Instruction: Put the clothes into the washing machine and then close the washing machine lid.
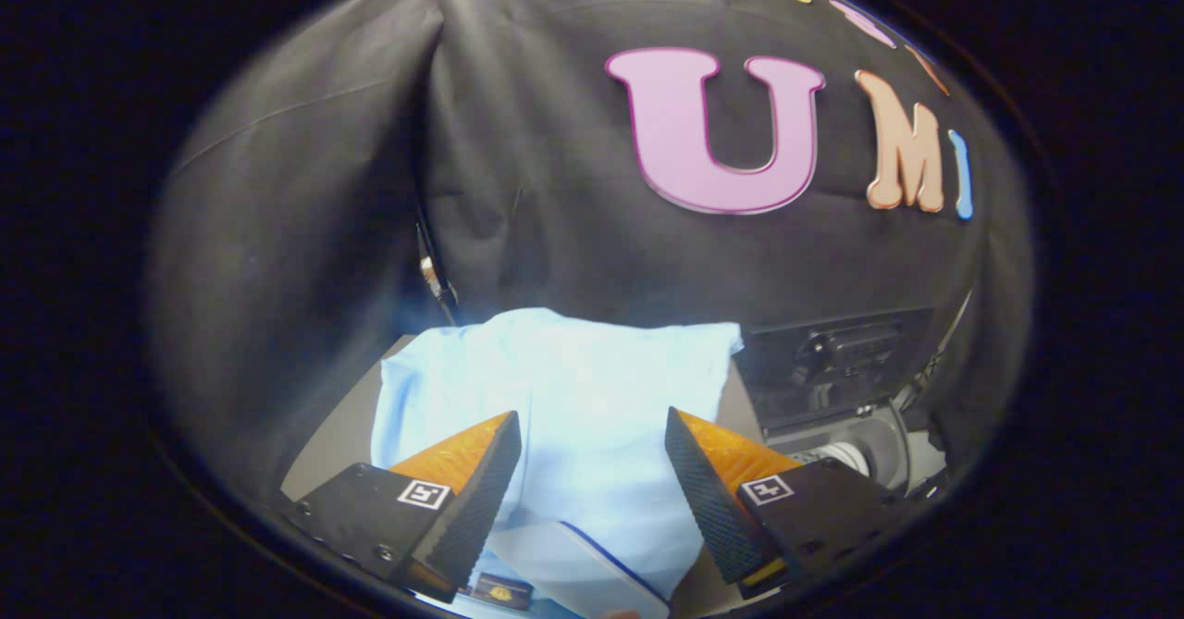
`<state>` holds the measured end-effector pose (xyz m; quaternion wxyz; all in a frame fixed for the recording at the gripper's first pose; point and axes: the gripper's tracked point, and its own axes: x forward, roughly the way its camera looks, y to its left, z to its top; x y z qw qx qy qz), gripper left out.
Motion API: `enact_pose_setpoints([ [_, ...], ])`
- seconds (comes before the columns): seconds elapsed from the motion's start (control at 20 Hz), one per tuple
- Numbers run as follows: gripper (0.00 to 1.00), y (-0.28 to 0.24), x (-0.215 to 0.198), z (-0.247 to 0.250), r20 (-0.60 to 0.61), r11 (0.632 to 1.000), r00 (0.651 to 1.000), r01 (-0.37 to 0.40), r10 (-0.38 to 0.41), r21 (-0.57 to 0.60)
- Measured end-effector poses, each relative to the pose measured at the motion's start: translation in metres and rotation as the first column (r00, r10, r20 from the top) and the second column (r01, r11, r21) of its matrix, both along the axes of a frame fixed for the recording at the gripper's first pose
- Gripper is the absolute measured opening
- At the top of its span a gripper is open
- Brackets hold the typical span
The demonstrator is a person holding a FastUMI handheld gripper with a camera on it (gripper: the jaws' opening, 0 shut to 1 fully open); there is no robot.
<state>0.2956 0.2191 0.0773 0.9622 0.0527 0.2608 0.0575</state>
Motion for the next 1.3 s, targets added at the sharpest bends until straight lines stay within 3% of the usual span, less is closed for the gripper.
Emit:
enact_pose_setpoints([
  [0.15,0.98,0.016,0.014,0.004,0.002,1.0,1.0,-0.027,0.027,0.0],
  [0.3,0.98,0.038,0.019,-0.027,-0.117,0.999,0.992,-0.047,0.049,0.019],
  [0.55,0.97,0.038,0.041,-0.038,-0.106,0.997,0.994,-0.046,0.04,-0.054],
  [0.7,0.17,0.047,0.041,-0.04,-0.117,0.994,0.988,-0.1,0.103,0.035],
  [0.8,0.15,0.04,0.026,-0.039,-0.116,0.983,0.978,-0.167,0.175,0.073],
  [0.9,0.01,0.035,0.022,-0.027,-0.069,0.979,0.98,-0.177,0.185,0.104],
  [1.1,0.0,0.005,0.003,0.01,-0.004,0.978,0.979,-0.206,0.206,0.041],
  [1.3,0.0,-0.032,-0.009,0.065,0.094,0.985,0.982,-0.167,0.163,0.036],
])
